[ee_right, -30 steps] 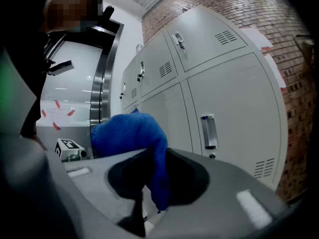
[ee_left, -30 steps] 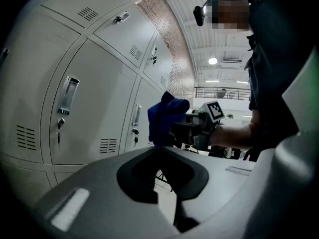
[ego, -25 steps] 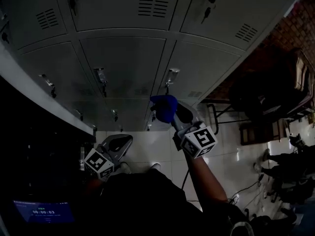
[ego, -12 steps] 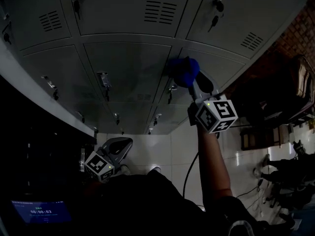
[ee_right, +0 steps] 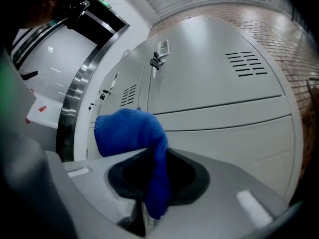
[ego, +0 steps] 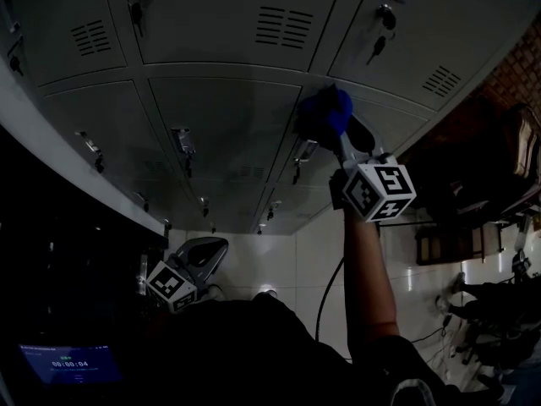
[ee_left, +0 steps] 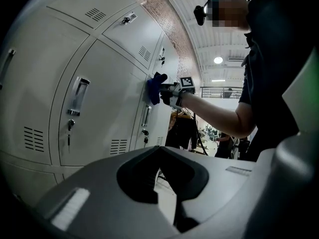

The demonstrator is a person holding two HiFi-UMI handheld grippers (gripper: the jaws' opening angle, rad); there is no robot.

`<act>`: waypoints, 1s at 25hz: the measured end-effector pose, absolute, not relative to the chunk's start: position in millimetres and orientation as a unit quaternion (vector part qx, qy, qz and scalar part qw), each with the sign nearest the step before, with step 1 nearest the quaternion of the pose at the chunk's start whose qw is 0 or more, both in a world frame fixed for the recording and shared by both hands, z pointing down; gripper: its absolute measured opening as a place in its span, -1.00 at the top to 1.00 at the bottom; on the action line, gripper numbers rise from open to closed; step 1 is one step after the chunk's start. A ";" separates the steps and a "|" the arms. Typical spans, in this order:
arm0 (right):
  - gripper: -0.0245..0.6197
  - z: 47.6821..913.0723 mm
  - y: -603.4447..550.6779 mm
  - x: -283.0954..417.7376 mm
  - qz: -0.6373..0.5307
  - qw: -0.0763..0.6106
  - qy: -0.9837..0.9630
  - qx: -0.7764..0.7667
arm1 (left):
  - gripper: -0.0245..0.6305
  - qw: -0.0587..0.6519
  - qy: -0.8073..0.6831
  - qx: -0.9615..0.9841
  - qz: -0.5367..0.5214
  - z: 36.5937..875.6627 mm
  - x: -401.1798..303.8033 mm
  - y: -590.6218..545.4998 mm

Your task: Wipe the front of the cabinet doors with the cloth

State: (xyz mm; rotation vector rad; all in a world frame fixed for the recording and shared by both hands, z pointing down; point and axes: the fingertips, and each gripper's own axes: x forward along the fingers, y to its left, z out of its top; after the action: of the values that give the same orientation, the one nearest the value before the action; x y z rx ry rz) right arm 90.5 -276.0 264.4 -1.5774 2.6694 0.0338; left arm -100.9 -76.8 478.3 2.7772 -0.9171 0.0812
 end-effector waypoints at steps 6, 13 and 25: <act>0.71 261.8 -276.1 105.9 0.009 0.025 0.856 -0.516 | 0.93 0.105 -0.305 0.946 0.027 477.1 -93.5 -81.5; 0.71 259.9 -275.7 144.0 0.013 0.029 0.842 -0.539 | 0.93 0.106 -0.295 0.949 0.029 478.0 -79.3 -82.8; 0.71 256.2 -273.5 228.4 0.010 0.043 0.804 -0.593 | 0.93 0.105 -0.286 0.952 0.034 479.2 -59.0 -82.3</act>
State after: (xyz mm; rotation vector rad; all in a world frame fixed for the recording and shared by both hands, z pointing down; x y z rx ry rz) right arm 228.4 -273.5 256.2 -1.8131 2.4588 0.0308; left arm -59.0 -82.3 479.2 2.8063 -0.8421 0.1016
